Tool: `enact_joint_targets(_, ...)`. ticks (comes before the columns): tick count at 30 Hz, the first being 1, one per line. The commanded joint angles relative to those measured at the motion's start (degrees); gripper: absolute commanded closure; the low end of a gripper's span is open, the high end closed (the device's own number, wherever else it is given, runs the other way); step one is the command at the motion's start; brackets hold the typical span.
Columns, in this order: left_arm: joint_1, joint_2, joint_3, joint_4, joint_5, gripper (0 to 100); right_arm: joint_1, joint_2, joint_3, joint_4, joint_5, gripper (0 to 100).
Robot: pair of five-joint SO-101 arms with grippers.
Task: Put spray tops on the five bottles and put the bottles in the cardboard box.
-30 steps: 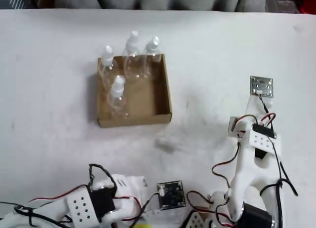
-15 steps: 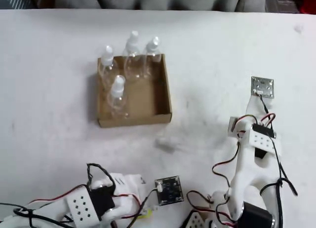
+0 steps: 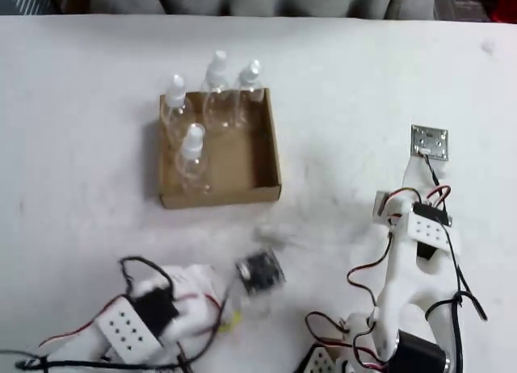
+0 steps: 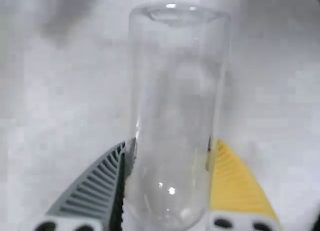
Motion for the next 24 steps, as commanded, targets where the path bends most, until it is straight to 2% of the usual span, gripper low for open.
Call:
enact_joint_targets(1,-17.4,-0.9,-8.2,3.7,0.5,97,0.5,-0.2,-2.6,0.6,-0.2,98.1)
enact_joint_targets(8,-40.7,-1.0,-8.5,5.7,0.1,97,0.2,-0.1,-2.5,0.6,-0.2,98.1)
enact_joint_targets(14,-51.2,-1.0,-8.3,6.4,0.1,97,0.1,-0.1,-2.5,0.6,-0.1,98.1)
enact_joint_targets(17,-56.0,-1.0,-7.6,7.1,-3.3,97,0.1,-0.1,-2.5,0.6,-0.1,98.1)
enact_joint_targets(21,-67.0,-1.0,-5.5,4.6,-4.3,97,0.1,-0.1,-2.5,0.6,-0.1,98.1)
enact_joint_targets(24,-76.8,-1.0,-2.4,-2.3,-4.1,97,0.1,-0.1,-2.5,0.6,-0.1,98.1)
